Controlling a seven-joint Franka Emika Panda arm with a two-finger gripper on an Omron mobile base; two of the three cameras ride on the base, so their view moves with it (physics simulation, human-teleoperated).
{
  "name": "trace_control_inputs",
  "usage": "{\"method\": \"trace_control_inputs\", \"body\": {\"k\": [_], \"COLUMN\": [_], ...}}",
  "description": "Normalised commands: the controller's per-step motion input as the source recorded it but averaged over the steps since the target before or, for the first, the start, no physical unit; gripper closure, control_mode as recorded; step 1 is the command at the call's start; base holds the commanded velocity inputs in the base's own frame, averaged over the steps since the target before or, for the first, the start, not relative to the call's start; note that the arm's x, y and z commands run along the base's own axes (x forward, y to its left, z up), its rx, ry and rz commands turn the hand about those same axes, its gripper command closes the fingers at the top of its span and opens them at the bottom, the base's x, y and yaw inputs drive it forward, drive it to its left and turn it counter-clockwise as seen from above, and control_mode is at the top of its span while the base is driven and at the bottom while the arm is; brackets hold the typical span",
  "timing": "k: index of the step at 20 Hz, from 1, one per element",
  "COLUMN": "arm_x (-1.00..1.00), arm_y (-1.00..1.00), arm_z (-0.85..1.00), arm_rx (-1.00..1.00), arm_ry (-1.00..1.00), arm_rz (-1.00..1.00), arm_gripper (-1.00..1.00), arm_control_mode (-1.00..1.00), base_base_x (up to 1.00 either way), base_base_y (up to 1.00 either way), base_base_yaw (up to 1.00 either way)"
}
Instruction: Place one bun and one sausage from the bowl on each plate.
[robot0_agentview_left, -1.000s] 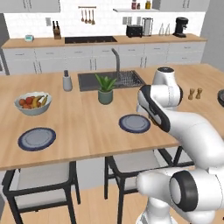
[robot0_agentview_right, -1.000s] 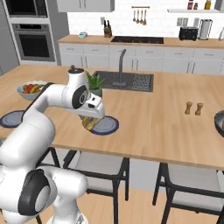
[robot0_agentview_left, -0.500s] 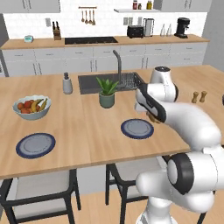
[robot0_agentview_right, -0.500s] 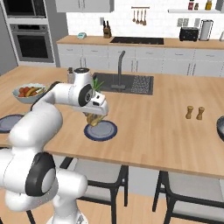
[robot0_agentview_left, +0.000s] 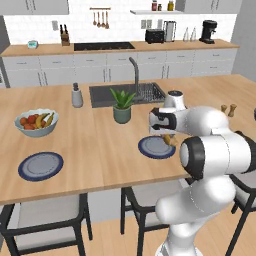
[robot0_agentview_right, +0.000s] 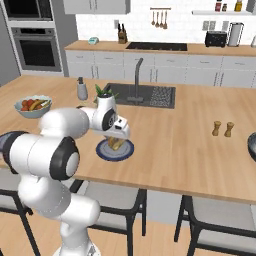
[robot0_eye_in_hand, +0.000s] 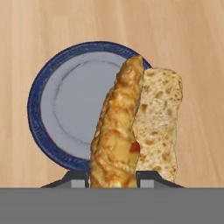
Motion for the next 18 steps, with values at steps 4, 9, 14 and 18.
{"method": "trace_control_inputs", "body": {"k": [4,9,14,18], "arm_x": [0.25,0.38,0.23,0.02], "arm_y": [-0.02,0.00,0.00,0.00], "arm_z": [-0.35,-0.19,-0.16,0.00], "arm_rx": [0.00,0.00,0.00,0.00], "arm_ry": [0.00,0.00,0.00,0.00], "arm_rz": [0.00,0.00,0.00,0.00], "arm_gripper": [1.00,1.00,-1.00,-1.00], "arm_control_mode": [-1.00,-1.00,-1.00,-1.00], "base_base_x": [0.00,0.00,0.00,0.00], "base_base_y": [0.00,0.00,0.00,0.00], "base_base_yaw": [0.00,0.00,0.00,0.00]}}
